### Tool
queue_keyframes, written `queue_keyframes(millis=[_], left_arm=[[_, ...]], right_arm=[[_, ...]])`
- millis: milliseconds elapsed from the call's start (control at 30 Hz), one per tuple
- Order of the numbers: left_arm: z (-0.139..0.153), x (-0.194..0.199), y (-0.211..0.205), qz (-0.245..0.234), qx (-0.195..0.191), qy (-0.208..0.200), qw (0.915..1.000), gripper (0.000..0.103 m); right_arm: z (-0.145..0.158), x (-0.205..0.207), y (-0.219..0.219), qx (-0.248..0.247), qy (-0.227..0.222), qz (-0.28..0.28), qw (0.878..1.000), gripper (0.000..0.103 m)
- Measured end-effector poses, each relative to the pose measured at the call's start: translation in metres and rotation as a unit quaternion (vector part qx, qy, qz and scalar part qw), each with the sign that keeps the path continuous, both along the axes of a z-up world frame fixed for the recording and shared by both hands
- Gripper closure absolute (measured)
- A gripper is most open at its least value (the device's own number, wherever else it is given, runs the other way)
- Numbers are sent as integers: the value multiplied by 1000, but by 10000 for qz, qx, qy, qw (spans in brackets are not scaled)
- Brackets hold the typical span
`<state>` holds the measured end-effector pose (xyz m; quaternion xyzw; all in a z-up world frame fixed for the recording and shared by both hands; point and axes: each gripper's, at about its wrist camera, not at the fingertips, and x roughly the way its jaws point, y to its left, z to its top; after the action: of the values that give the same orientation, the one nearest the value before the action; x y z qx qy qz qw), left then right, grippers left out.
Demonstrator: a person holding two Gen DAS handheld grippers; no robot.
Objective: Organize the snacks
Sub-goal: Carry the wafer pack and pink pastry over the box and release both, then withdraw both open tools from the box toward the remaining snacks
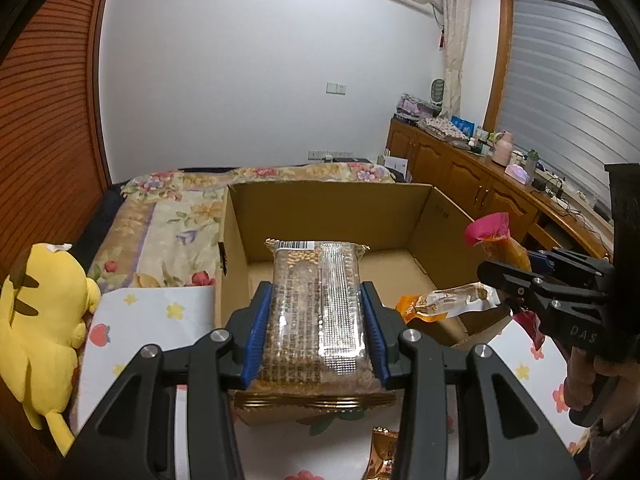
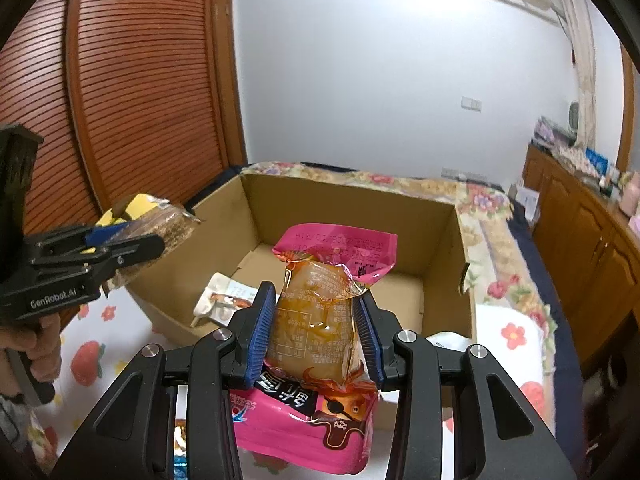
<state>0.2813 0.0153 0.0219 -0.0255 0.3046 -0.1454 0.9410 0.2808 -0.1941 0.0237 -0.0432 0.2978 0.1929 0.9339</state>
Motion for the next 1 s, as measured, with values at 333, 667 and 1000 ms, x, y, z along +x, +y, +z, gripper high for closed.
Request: queue_keyframes(millis=[333, 667, 1000], left_arm=[[-13, 15, -9, 50, -122, 220, 9997, 61], [-17, 14, -4, 84, -182, 262, 9995, 43], [-7, -9, -8, 2, -2, -107, 9999, 23]], right_arm=[[-8, 28, -9, 511, 342, -250, 9978, 63], [-21, 35, 1, 213, 429, -199, 9987, 60], [-6, -2, 5, 207, 62, 70, 9997, 60]])
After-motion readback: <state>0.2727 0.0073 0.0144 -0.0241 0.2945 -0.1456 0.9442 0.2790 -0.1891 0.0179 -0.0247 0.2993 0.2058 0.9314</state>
